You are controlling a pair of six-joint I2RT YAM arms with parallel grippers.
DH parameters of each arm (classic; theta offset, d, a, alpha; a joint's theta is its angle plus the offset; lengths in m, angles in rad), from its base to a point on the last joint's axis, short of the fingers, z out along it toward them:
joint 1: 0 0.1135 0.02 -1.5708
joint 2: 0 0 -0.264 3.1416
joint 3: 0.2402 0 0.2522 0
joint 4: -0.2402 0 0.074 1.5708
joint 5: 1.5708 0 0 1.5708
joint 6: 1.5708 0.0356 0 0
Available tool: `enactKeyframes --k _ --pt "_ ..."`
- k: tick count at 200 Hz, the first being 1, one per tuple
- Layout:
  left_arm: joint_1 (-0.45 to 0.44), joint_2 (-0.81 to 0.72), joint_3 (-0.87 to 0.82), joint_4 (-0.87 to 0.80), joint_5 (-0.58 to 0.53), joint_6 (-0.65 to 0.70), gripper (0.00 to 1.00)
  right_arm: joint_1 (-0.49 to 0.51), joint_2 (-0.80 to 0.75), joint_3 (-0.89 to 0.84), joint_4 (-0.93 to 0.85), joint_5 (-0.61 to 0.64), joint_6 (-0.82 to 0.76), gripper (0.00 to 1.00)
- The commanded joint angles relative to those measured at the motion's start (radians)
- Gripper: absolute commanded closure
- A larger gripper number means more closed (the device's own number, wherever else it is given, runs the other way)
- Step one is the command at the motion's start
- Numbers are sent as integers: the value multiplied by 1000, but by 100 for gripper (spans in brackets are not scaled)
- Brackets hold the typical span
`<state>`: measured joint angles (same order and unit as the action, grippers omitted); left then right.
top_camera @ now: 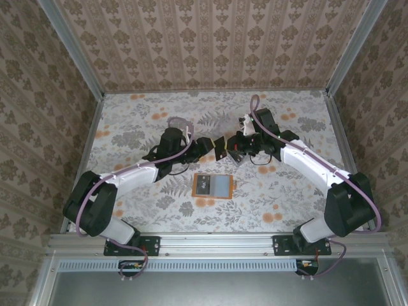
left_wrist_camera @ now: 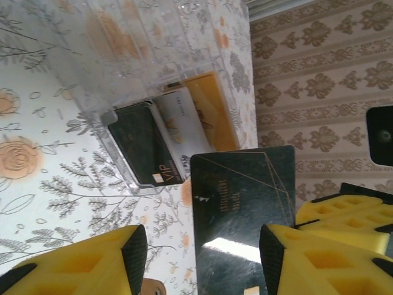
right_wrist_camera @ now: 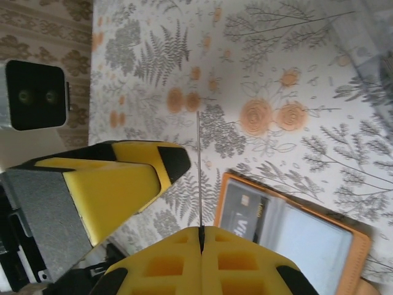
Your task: Put the credit cards into the card holder
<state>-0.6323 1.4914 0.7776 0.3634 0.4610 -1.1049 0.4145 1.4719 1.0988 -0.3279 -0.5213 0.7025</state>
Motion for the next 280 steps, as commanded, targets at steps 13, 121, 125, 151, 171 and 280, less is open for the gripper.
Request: enactKeyframes --k 13,121,125,151,171,280 --pt "11 21 -10 91 62 -45 47 -8 -35 -40 123 -91 87 100" --pt "17 15 -31 137 66 -63 81 -10 -11 -68 153 -89 110 100" --pt "17 14 -31 136 66 -62 81 -11 -10 -68 155 -89 111 100" --pt "20 10 -37 139 68 -62 87 -10 5 -67 156 -97 110 100" --pt "22 2 -44 137 65 -62 93 -10 11 -68 156 -96 109 100" --pt "39 -49 -101 116 45 -38 100 -12 30 -92 154 -86 117 92"
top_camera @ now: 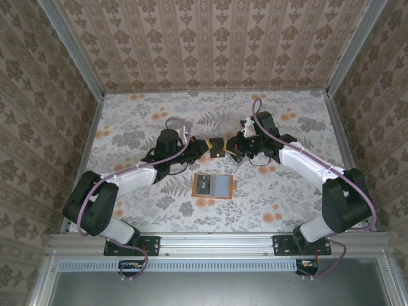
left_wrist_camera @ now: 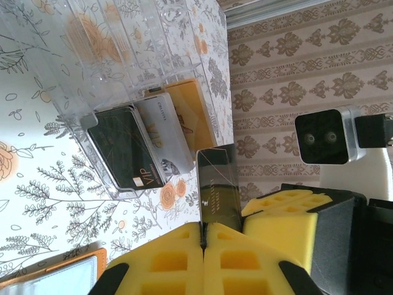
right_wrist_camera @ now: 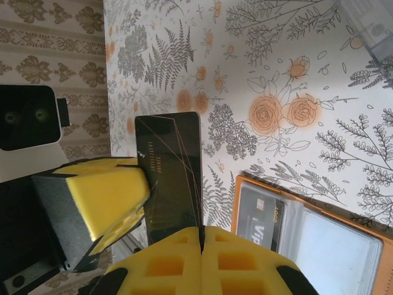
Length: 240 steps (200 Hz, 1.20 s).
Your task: Put the credit cards into the card holder
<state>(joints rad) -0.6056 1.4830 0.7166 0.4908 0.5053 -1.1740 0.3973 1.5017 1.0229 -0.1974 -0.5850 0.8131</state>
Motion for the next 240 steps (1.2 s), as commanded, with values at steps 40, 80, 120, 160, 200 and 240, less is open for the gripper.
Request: enactKeyframes --k 40,80,120,160,200,240 --pt "17 -101 -96 -102 -33 89 100 7 -13 -58 14 3 4 84" --pt "11 -133 -171 -161 -40 151 100 76 -22 -95 -44 111 -5 83" --pt "-23 -165 -215 -238 -86 230 100 230 49 -100 -83 273 16 85" --pt "-71 -149 -209 -249 -117 283 100 255 125 -104 -137 357 16 87" --pt "-88 -102 -214 -209 -125 279 100 255 138 -121 -221 448 9 89" --pt "-97 -55 -208 -169 -116 272 100 253 160 -138 -259 499 9 89"
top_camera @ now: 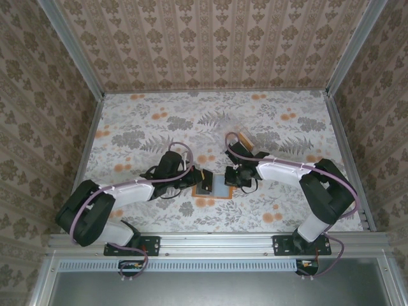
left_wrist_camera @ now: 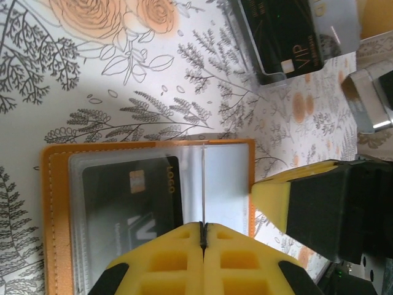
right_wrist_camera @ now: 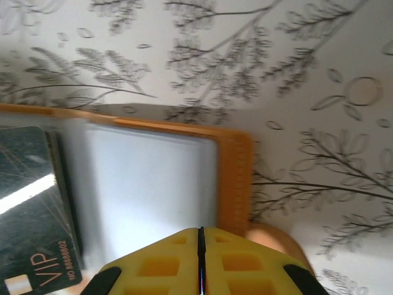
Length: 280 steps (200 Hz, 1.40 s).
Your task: Put the credit cards into the card holder
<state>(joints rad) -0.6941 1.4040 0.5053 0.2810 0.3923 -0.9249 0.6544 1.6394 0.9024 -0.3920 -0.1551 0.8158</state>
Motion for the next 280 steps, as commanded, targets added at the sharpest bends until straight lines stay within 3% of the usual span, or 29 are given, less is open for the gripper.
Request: enactKeyframes --k 1,186,236,280 --pt "-8 25 3 43 -2 22 100 -4 22 -18 -65 68 6 89" --pt "-90 182 -25 205 -14 -66 100 -4 54 -67 -41 86 32 89" --pt "-101 187 -2 168 -27 -68 100 -4 53 -78 -13 61 47 88" --pt "-137 213 56 89 -46 -51 91 -4 50 -101 28 31 73 88"
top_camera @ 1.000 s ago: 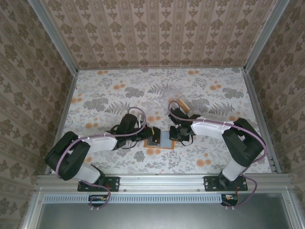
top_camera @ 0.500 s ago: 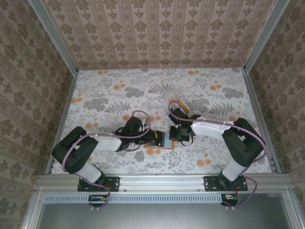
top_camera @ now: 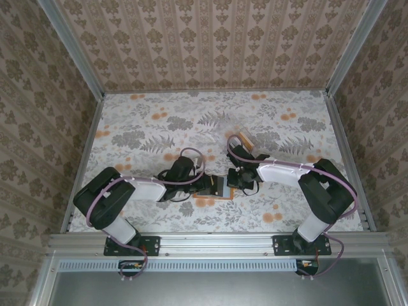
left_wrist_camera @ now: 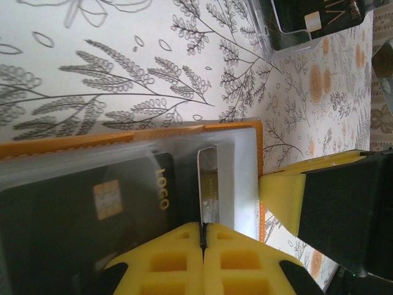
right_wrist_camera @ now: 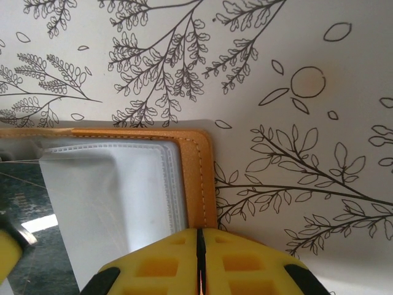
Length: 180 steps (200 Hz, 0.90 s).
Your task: Put the credit cards into the card holder
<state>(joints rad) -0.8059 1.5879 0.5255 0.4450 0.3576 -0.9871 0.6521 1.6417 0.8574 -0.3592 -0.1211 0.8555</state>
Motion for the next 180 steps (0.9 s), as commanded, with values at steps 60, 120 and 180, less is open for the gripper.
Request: enactKeyframes --k 60,120,180 --pt "-59 32 105 -196 -46 44 73 -2 40 -60 1 -10 44 88" --pt "-78 67 175 -278 -32 80 70 -5 12 -88 50 -39 80 89" --pt "-88 107 212 -284 -2 91 66 -29 -17 -126 90 -63 106 89"
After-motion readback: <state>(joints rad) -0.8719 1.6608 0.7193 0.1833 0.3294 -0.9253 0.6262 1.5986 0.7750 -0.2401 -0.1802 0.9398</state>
